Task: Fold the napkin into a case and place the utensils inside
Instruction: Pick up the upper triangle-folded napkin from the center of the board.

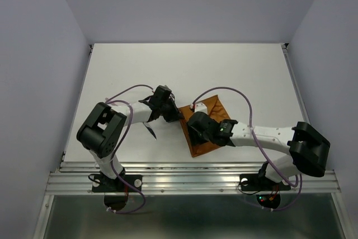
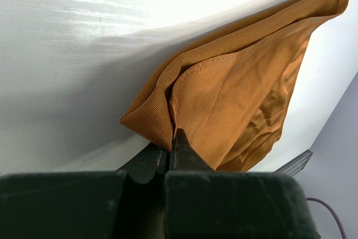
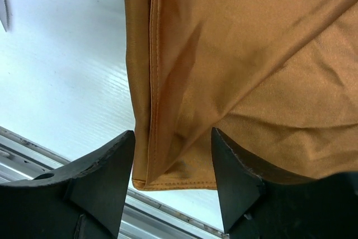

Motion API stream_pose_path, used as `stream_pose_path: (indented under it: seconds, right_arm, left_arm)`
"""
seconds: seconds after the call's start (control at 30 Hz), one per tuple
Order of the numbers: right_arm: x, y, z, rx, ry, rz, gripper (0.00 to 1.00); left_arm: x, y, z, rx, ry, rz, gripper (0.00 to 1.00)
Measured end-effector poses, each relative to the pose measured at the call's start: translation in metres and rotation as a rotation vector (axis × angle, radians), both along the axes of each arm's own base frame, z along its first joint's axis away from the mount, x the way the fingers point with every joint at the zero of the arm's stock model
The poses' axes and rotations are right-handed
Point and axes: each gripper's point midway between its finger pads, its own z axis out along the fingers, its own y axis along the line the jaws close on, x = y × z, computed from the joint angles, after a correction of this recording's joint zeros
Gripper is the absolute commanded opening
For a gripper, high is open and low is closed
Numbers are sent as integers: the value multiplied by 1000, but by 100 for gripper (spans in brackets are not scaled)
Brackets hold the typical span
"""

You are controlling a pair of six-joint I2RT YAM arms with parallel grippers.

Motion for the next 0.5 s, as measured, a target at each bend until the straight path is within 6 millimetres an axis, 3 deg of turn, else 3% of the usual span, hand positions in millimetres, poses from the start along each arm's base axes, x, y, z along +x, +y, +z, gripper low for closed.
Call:
stream_pose_path:
  seconds: [0.33, 0.5]
  right_arm:
    - [-23, 14, -11, -96, -28, 70, 63]
    - [-25, 23, -15, -129, -44, 85, 57]
  left_arm:
    - [0, 1, 4, 2, -4, 7, 0]
    - [0, 2, 4, 3, -3, 8, 0]
